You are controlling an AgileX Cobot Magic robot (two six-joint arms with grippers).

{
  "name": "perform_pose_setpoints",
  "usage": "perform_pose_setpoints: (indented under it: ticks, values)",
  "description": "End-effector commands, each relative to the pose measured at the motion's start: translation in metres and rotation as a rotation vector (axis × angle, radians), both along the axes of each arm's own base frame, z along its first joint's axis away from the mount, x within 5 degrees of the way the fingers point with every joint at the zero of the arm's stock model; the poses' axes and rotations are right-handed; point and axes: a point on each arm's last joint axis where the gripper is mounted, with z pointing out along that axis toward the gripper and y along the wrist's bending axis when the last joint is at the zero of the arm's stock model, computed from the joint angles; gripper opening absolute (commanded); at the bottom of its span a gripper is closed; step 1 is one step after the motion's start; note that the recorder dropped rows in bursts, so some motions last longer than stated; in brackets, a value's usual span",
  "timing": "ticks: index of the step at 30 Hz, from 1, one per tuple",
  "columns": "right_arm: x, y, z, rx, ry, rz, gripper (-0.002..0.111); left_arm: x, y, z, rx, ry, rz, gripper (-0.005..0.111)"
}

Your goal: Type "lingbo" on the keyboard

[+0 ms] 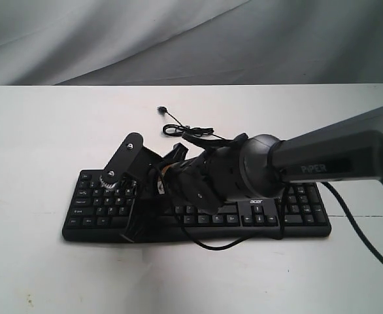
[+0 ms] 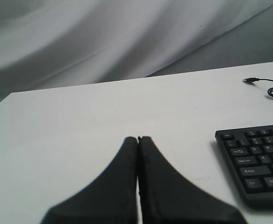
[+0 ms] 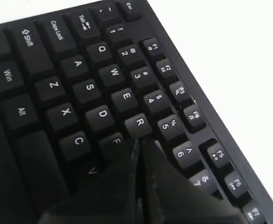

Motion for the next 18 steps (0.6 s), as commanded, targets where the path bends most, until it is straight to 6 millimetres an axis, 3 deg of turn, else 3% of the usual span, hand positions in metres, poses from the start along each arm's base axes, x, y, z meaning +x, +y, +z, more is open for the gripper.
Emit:
perform_pose_setpoints:
  ticks: [1,9,18]
  values:
    - [0.002,0.001,-0.009,-0.006,0.005,0.001,0.0,0.0,-0.001,0.0,-0.005,-0.01,-0.008,0.0]
    - [0.001,0.0,-0.001,-0.005,-0.001,0.003,0.0,0.0,-0.001,0.0,-0.005,-0.01,-0.008,0.0]
    - [-0.002,-0.004,0.03,0.025,-0.036,0.004,0.0,0.0,-0.001,0.0,-0.005,-0.01,-0.008,0.0]
